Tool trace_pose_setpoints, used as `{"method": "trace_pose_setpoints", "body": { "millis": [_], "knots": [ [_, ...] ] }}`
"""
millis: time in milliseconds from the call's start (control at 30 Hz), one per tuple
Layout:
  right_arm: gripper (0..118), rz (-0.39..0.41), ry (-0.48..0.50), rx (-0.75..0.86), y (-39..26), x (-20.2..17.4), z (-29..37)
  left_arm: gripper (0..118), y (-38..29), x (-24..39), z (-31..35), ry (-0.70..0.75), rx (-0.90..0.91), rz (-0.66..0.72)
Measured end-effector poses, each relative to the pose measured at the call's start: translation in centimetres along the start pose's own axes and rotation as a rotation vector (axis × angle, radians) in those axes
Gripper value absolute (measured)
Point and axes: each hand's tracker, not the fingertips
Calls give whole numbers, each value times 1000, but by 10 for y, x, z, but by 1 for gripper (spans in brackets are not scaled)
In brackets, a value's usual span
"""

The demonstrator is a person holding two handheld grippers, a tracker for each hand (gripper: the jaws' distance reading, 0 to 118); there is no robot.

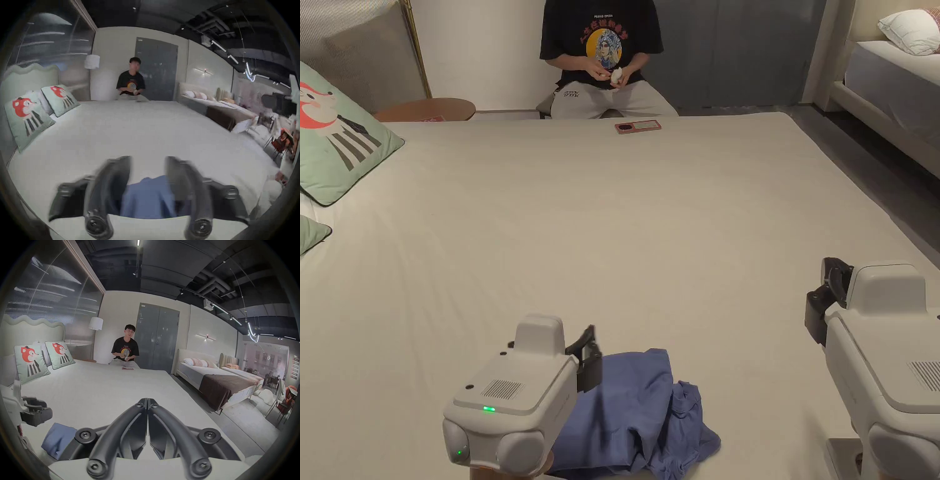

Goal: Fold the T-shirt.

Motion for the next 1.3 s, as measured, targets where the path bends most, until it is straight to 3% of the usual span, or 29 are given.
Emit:
{"method": "trace_pose_setpoints", "body": {
  "millis": [300, 867, 1300],
  "knots": [
    [1, -2, -3, -14, -5, 8, -2, 0, -54, 40, -26, -118, -219, -2],
    [1, -4, -37, -19, -6, 26, 8, 0, -79, 114, -29, -220, -273, -74],
    [1, -33, 35, 58, 16, -1, 22, 0, 31, 56, 46, -134, 106, -51]
  ]
}}
